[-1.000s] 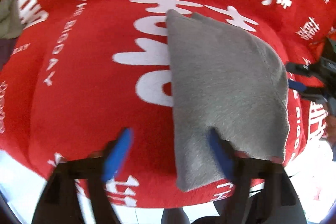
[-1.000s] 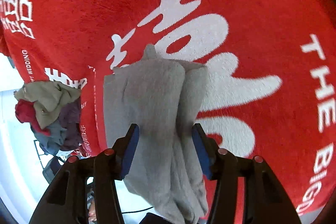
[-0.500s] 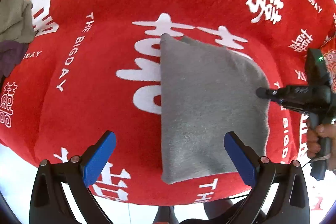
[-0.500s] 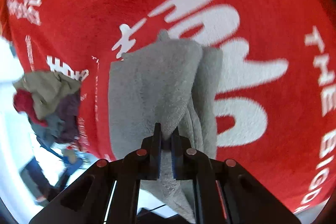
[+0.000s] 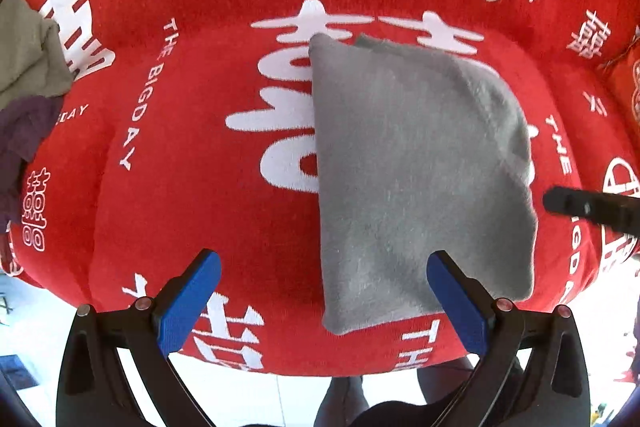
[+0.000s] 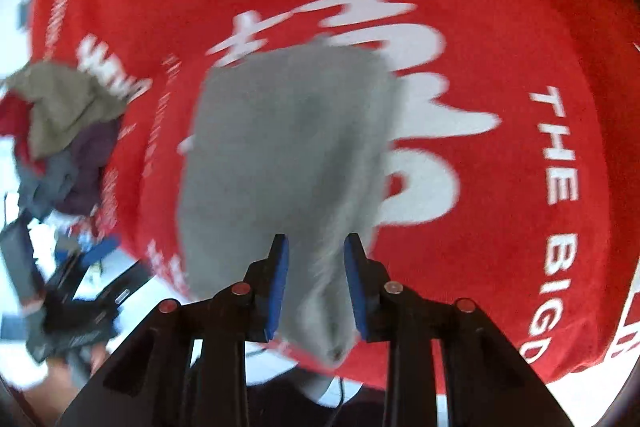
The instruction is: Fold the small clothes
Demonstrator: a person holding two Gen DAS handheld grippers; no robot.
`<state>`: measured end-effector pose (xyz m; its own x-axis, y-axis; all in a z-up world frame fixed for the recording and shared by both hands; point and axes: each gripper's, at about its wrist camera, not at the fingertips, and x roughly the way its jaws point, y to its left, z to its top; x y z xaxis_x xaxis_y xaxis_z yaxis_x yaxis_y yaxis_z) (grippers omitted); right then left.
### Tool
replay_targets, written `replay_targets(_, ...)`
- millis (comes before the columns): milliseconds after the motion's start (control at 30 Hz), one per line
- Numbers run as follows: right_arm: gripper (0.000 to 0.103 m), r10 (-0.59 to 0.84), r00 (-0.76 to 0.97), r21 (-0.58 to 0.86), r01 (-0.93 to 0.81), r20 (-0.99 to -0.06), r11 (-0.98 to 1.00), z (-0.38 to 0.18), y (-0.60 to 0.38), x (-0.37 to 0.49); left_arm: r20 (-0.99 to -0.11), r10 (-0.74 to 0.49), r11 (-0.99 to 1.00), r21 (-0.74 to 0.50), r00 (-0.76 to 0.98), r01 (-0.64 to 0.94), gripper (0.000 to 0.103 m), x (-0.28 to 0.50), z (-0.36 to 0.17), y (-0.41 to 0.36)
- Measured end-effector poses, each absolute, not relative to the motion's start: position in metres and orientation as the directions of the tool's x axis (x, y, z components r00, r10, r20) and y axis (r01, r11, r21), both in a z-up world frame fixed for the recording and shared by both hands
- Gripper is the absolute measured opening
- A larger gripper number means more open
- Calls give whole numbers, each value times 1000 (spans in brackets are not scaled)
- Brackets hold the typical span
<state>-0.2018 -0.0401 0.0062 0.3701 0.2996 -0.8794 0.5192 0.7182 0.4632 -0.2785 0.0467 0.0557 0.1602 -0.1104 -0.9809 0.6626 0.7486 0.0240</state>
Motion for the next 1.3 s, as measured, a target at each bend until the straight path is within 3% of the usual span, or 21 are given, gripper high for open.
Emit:
replay_targets(167, 32, 336, 304, 450, 511, -891, 732, -26, -11, -199, -986, -73, 750, 45, 151, 660, 103, -282, 49, 45)
replay_targets(233, 25, 322, 235, 399, 523, -917, 753, -55, -7, -209, -987, -48, 751, 65, 152, 657, 103, -282, 46, 45)
replay_targets(267, 10, 325, 239, 403, 526, -915, 749, -61, -7, -215, -988, -33, 749, 75, 151, 658, 103, -283, 45, 46)
replay_targets(300, 4, 327, 266, 421, 540, -907, 729, -63, -11, -226, -988, -30, 748, 78, 151, 659, 103, -283, 45, 47)
replay_targets(433, 4, 328, 304, 447, 629, -895, 636, -59, -28, -253, -988, -31, 743, 78, 151, 664, 103, -285, 49, 51)
replay_targets(467, 13, 285, 262, 387, 660, -922, 644, -56, -31, -259, -988, -31, 740, 79, 151, 668, 103, -285, 51, 51)
replay_targets(833, 15, 211, 288, 356, 715, -934, 602, 6, -26, -277, -988, -42, 725, 73, 150, 685, 103, -298, 78, 54)
replay_targets(1033, 21, 201, 253, 323, 713, -946, 623, 35, -7, -263, -988, -60, 716, 56, 142, 695, 103, -306, 111, 59)
replay_targets(1067, 29, 200, 240, 312, 704, -950, 638, 39, -2, -257, -988, -55, 717, 62, 145, 694, 103, -307, 117, 60)
replay_targets(1100, 46, 195, 228, 300, 697, -954, 651, 46, 2, -255, -988, -52, 718, 65, 147, 693, 103, -307, 120, 62)
replay_targets(1167, 67, 165, 213, 267, 684, -963, 679, 64, 12, -250, -987, -53, 725, 68, 154, 686, 103, -307, 134, 66)
replay_targets(1300, 72, 142, 205, 245, 678, -968, 693, 88, 24, -240, -988, -47, 726, 68, 148, 685, 103, -305, 150, 71)
